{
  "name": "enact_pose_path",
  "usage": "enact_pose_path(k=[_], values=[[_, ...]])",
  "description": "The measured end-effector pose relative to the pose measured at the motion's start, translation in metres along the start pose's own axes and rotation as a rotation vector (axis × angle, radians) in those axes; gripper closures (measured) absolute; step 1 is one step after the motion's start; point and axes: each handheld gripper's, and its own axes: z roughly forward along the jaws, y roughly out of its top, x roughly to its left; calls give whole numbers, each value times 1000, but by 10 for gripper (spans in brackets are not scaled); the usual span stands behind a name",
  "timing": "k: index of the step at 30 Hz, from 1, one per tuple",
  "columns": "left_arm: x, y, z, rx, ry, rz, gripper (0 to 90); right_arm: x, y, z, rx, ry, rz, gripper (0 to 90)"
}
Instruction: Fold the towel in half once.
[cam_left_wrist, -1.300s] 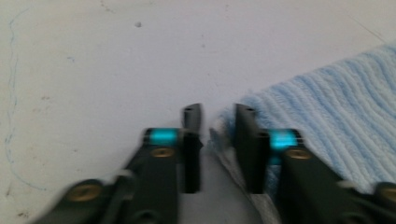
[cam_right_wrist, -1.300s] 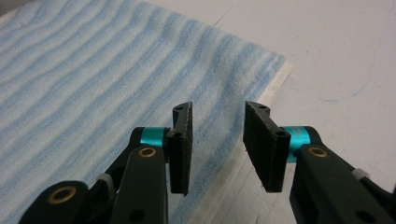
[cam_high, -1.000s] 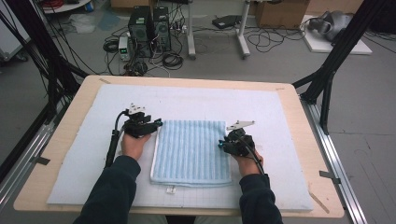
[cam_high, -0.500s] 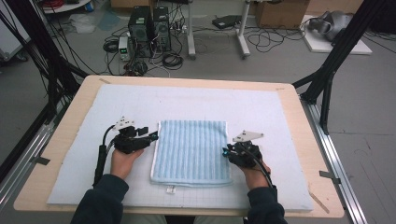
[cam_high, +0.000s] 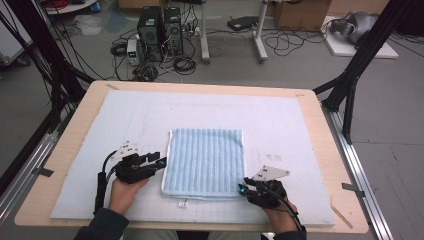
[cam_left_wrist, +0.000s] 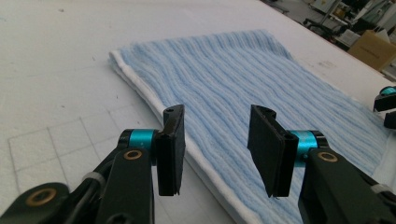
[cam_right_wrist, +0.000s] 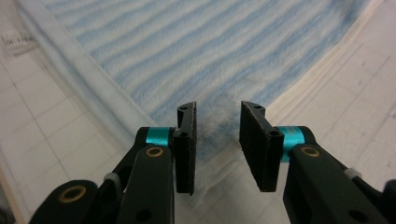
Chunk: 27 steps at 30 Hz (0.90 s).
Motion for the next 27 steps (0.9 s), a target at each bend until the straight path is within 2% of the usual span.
enact_pose_path(k=[2,5,6,8,15,21,27], values=[[-1,-1,-1,-3,-3,-4,563,1,-1,3,15,-6,-3,702],[-4,-3,-4,-3,-10,-2,562,2,-1,3,15,-12,-15,861],[-5,-4,-4,-2,-15,-3,563,3,-1,3,16,-21,-26,878],[-7,-5,-5,6,-20,3,577,4,-1,2,17,-24,-33,884],[-14,-7,-9,8,-47,1,603,6,-4,-14,-44,-17,-29,886],[-23,-12,-11,27,-66,-5,610,5,-8,-20,-52,-24,-30,890],[-27,-19,-12,49,-72,-5,624,5,-12,-17,-28,-40,-37,882]])
